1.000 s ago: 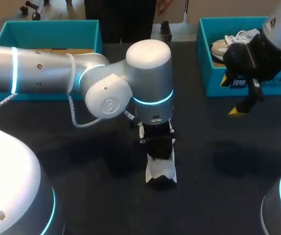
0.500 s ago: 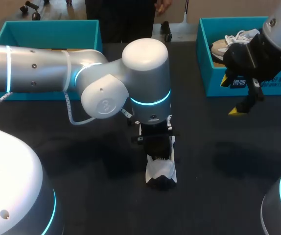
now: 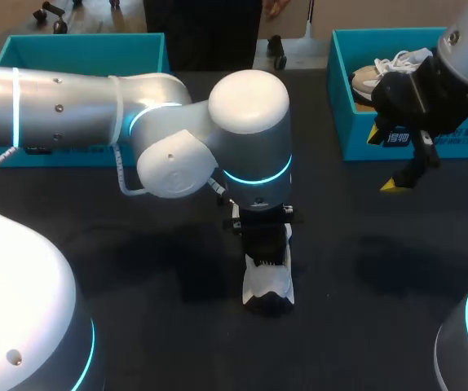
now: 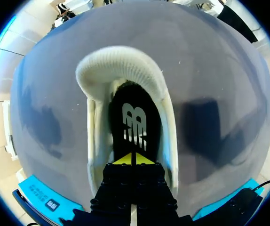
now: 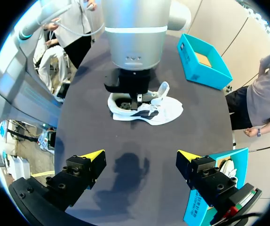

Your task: Take the shoe out of the shoebox, open the shoe tongue, remove and reinsert the insole, then place the shoe into the shoebox

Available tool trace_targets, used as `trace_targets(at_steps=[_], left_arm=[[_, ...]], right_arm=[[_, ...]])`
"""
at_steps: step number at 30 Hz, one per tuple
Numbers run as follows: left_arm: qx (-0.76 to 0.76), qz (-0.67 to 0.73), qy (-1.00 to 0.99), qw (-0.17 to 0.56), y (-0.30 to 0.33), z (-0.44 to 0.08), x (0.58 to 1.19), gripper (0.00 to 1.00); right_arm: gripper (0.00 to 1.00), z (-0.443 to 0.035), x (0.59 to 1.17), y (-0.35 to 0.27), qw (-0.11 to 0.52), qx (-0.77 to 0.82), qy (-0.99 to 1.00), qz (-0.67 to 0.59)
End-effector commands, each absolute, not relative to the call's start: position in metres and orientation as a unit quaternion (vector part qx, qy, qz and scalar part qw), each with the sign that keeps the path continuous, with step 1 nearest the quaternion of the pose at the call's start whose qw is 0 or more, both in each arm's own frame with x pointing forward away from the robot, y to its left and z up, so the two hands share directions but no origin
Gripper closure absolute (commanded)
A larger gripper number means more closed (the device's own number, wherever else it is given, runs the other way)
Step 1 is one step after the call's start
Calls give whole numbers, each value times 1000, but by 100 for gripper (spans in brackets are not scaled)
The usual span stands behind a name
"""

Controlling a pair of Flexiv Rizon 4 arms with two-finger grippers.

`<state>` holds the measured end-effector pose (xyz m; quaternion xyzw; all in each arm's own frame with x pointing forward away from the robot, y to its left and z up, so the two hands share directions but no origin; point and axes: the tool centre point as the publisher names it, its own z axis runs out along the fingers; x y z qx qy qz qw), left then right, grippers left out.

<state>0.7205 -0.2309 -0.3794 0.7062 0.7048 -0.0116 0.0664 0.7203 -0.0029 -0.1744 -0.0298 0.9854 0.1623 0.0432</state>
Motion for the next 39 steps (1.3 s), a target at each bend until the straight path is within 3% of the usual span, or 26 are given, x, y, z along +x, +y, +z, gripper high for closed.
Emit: trace_targets(at_steps=[1,12,13,14,15,16,39], left_arm=[[711,7,698,86,-224,-362,719,100],[711,38,693,110,-226,-357,733,100],[711,39,693,111,-226,-357,733,74],[711,39,694,112,-226,-357,733,58],[710,40,694,114,-226,-357,733,18],[709,40,694,115,-226,-357,733,0],[712,47,692,107,-221,-353,735,0]], right_arm=[[0,-176,722,-1,42,-29,986,161],[0,-176,722,-1,42,-29,986,161],[0,-176,722,-1,42,-29,986,161],[0,-176,722,-1,42,-29,986,161],[0,-176,722,-1,42,-29,986,161],[0,-176,722,-1,42,-29,986,161],[0,-176,722,-1,42,-29,986,161]])
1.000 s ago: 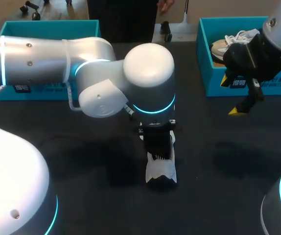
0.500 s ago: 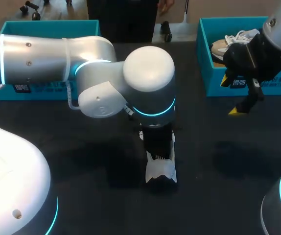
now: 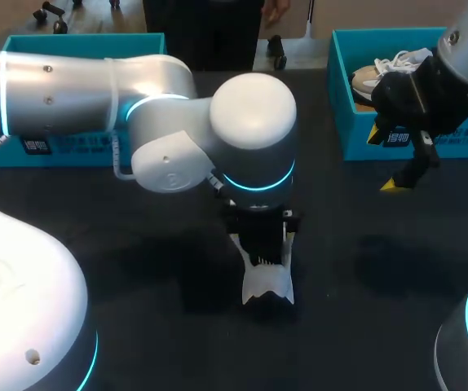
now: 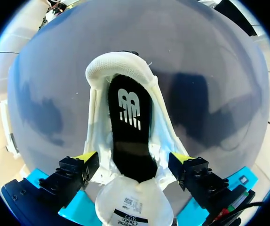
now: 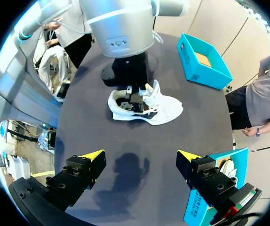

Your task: Take the shoe out of the shoebox, open the shoe tongue, remove and reinsert the insole, then place the shoe into the shoebox

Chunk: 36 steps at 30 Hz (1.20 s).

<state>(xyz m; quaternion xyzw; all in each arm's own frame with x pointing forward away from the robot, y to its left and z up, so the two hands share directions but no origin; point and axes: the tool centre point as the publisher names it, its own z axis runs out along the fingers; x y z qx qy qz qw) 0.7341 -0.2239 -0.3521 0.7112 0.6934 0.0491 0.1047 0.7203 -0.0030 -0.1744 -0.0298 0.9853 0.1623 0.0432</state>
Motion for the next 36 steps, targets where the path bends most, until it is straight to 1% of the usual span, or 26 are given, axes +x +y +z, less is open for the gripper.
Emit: trace_targets(at_steps=[1,21,34,35,36], left_arm=[[712,47,693,107,-221,-353,737,0],[720,55,686,92,-218,-340,776,0],[729,54,674,106,-214,-312,811,0],[729,55,674,106,-215,-311,813,6],[729,55,674,107,-216,-310,814,24]], right_arm=[[0,-176,722,-1,42,-29,986,161],[0,-176,722,-1,42,-29,986,161],[0,-176,722,-1,42,-29,986,161],[0,-176,722,-1,42,-29,986,161],[0,-176,722,-1,42,-29,986,161]])
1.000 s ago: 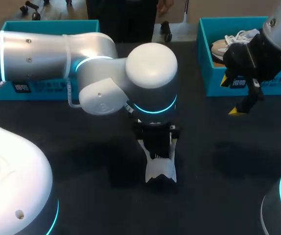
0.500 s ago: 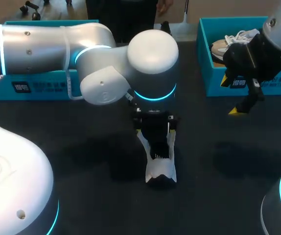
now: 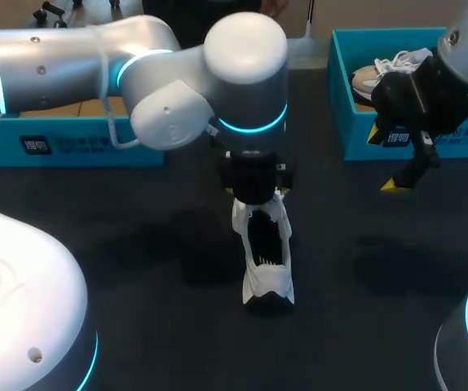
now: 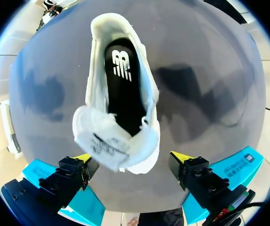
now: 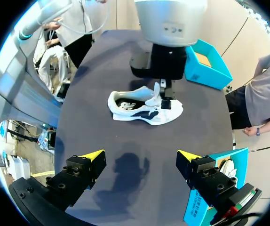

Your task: Take the shoe out of the shoebox, open the shoe tongue, remove and reinsert the insole, then place the shoe into the shoebox

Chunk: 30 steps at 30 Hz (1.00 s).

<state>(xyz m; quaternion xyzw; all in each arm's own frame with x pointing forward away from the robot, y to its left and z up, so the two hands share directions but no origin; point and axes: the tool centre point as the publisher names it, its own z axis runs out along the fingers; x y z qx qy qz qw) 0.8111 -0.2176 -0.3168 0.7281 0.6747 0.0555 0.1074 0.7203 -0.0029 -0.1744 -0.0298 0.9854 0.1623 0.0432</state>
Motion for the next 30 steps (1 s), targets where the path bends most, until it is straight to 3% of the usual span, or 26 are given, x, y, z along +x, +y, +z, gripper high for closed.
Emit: trace_targets(at_steps=[1,3,6,7,30], left_arm=[[731,55,671,108,-217,-309,814,31],[735,53,667,109,-219,-307,814,52],[739,50,662,114,-222,-304,813,66],[739,50,662,115,-223,-303,812,78],[766,29,638,76,-220,-314,769,75]], right_arm=[[0,-176,722,-1,42,-29,986,161],[0,-176,722,-1,42,-29,986,161],[0,-176,722,-1,42,-29,986,161],[0,-176,722,-1,42,-29,986,161],[0,-176,722,-1,42,-29,986,161]])
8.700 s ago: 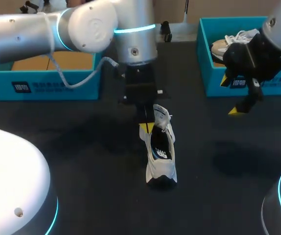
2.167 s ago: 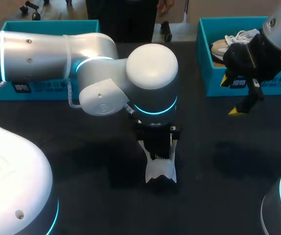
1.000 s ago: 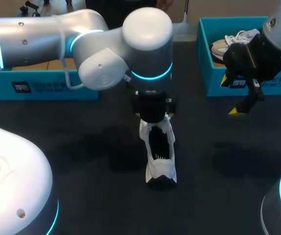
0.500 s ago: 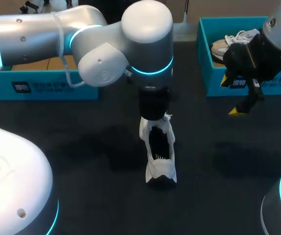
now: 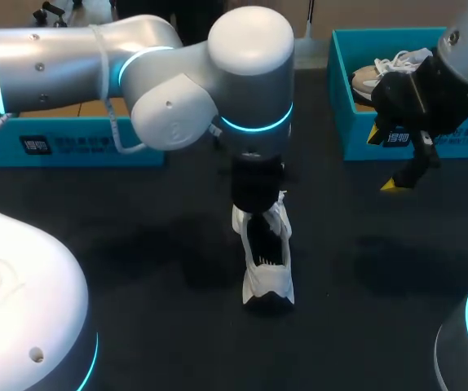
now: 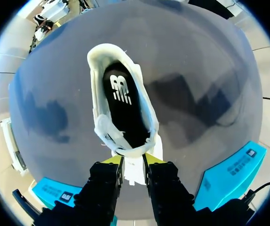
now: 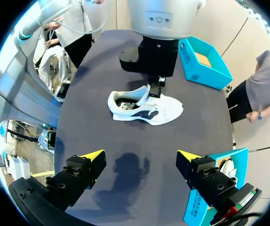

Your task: Take the shoe out of the shoebox, open the shoe tongue, remove and reinsert the insole, then place the shoe into the shoebox

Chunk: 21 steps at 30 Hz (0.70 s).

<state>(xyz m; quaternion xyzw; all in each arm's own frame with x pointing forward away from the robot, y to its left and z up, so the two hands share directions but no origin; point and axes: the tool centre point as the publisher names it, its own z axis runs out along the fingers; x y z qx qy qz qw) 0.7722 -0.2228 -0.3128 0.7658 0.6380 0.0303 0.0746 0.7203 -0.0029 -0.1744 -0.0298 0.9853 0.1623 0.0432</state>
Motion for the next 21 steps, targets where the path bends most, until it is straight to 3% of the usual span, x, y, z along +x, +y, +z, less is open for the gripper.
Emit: trace_targets(at_steps=[1,13,21], left_arm=[[766,28,638,75,-220,-314,769,75],[766,38,638,70,-216,-313,778,71],[763,35,641,74,-218,-320,771,77]], right_arm=[[0,-176,722,-1,42,-29,986,161],[0,-176,722,-1,42,-29,986,161],[0,-176,722,-1,42,-29,986,161]])
